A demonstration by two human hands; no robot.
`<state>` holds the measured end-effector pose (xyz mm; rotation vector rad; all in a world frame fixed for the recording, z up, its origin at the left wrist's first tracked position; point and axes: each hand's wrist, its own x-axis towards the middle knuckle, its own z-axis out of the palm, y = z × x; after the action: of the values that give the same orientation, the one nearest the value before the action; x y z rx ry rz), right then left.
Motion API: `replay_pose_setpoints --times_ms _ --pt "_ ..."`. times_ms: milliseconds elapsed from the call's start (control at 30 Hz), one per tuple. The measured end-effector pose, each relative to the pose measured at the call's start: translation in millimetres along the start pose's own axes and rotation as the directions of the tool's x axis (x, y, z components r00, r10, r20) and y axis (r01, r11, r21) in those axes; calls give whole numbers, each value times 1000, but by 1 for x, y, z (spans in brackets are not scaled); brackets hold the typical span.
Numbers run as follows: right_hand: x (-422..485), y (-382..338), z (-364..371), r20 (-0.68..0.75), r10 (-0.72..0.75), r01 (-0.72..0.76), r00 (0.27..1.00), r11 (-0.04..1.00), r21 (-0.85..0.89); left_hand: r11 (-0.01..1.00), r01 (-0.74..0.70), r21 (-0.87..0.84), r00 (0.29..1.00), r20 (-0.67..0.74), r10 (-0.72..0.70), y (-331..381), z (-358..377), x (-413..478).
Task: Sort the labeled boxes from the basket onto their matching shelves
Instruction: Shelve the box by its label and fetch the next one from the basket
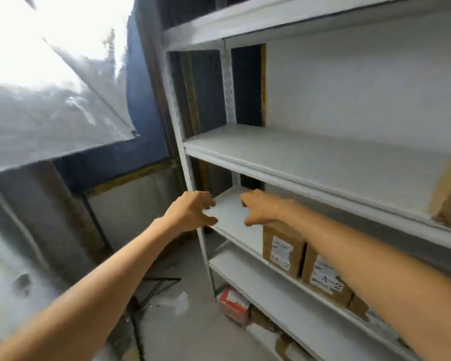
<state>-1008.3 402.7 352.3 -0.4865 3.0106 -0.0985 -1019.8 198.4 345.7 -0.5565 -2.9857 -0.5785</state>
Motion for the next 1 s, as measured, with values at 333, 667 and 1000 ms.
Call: replay_pose_setpoints --times_ms 333,667,1000 --pt "-13 -128 42 48 -508 503 860 861 77 841 541 -22 831 -138 -538 -26 -3 -187" --pt "-163 -280 95 185 -906 913 381 400 80 407 884 -229 363 -211 -908 30 30 -445" --pt "-329 -399 130 213 -974 984 -72 -34 176 39 963 -265 -42 -295 -955 120 45 -667"
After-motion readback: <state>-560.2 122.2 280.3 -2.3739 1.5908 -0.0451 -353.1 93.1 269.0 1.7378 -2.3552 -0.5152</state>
